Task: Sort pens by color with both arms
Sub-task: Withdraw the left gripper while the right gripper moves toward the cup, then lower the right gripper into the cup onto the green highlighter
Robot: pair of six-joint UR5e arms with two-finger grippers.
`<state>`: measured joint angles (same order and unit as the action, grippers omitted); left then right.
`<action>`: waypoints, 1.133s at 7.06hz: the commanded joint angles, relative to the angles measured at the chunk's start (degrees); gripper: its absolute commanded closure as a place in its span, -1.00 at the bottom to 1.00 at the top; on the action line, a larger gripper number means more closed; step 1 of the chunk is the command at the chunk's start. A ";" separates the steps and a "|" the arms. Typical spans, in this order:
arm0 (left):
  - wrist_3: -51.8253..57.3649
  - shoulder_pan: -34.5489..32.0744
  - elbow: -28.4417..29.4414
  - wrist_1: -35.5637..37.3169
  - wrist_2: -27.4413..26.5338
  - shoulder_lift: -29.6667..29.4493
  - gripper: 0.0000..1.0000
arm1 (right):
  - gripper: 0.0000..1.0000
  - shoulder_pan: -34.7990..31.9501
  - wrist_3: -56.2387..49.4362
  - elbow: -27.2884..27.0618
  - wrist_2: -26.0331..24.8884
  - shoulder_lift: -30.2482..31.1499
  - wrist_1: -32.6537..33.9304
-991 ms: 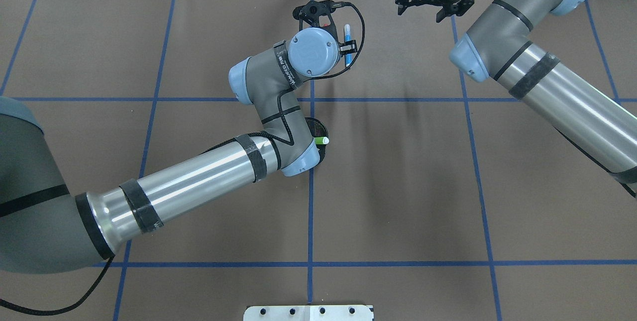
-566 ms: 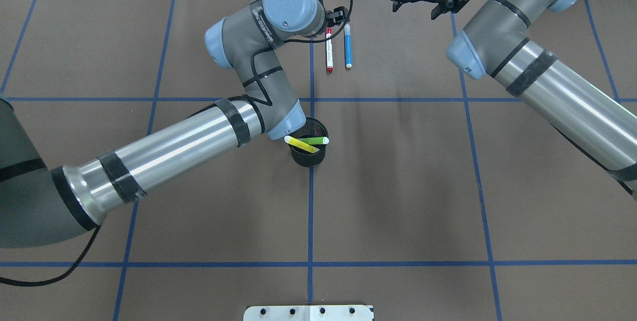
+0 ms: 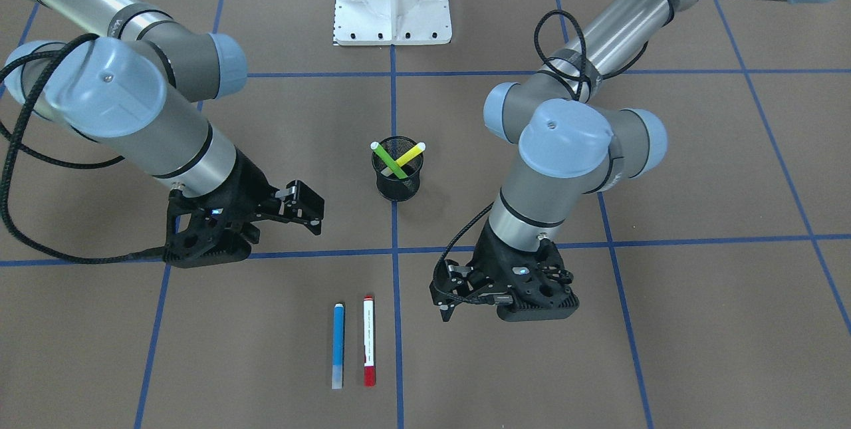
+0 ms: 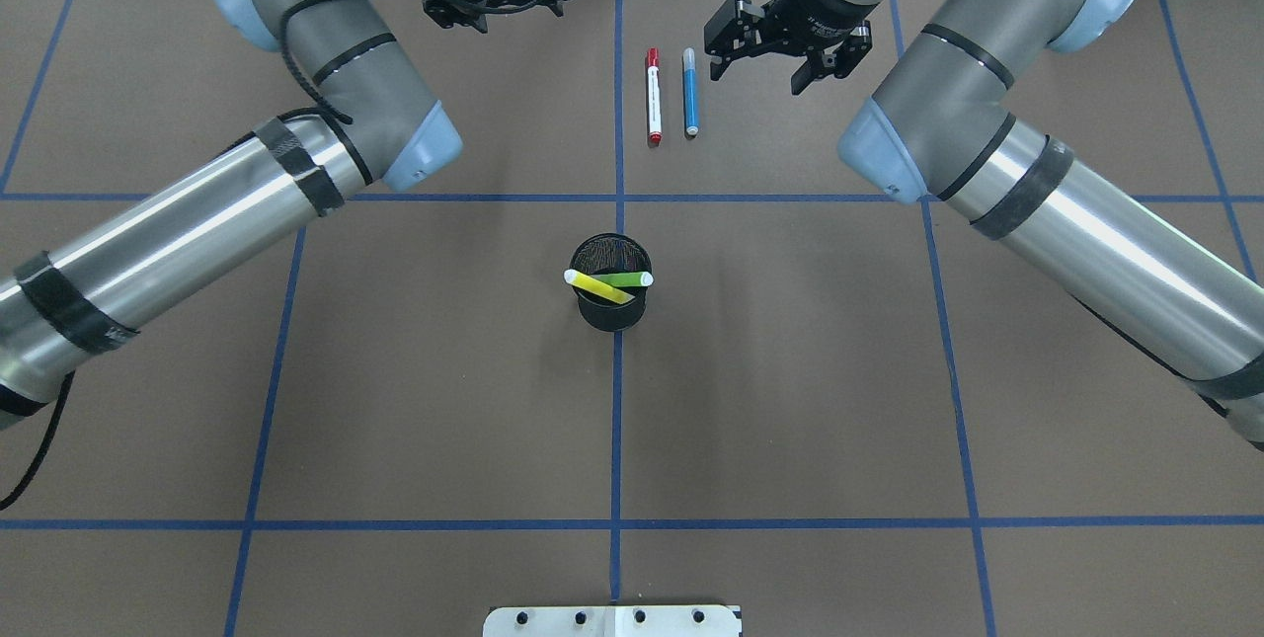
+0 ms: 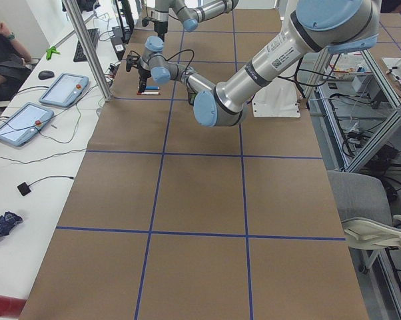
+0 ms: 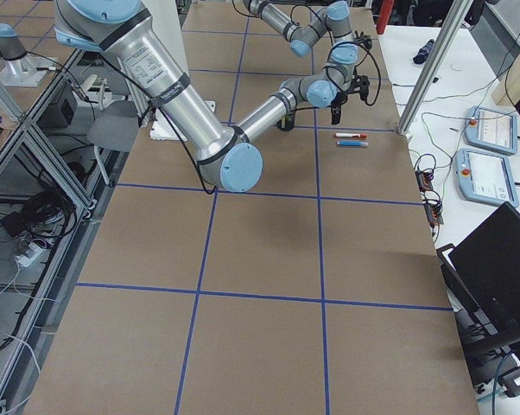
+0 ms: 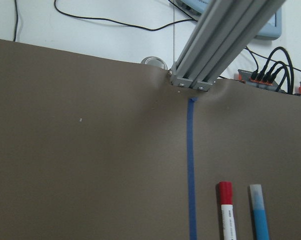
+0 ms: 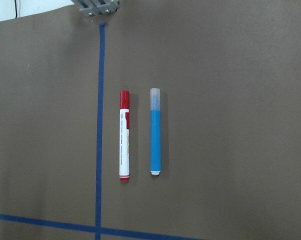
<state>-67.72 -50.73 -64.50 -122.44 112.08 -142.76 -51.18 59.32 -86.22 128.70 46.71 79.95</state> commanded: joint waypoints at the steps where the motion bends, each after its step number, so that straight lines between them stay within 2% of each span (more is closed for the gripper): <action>1: 5.27 -5.24 -5.26 0.27 9.70 6.41 -0.99 | -1.00 5.27 -0.95 -7.71 0.15 -1.27 12.29; 2: 7.84 -6.56 -7.98 0.18 10.78 10.01 -0.99 | -1.00 8.34 -5.39 -7.99 -0.90 -2.32 13.46; 3: 8.38 -6.93 -8.70 0.18 11.32 10.74 -0.99 | -1.00 10.55 -11.88 -7.82 -2.39 -3.72 16.78; 5: 8.39 -7.45 -9.75 0.18 11.58 11.44 -0.99 | -1.00 14.94 -21.38 -6.51 -6.95 -10.99 31.16; 6: 8.39 -7.98 -11.42 0.18 11.67 12.93 -0.99 | -0.99 15.40 -24.65 -4.24 -6.97 -12.51 32.36; 7: 8.48 -9.12 -11.61 0.18 12.89 13.47 -0.99 | -0.97 16.10 -26.17 0.22 -7.32 -14.09 32.46; 8: 9.26 -9.21 -11.70 0.10 12.99 14.34 -0.99 | -0.97 16.11 -30.01 3.05 -9.68 -14.62 32.98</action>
<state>-59.06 -59.44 -75.86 -122.28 124.60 -129.42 -35.44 33.26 -86.97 121.01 33.31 112.06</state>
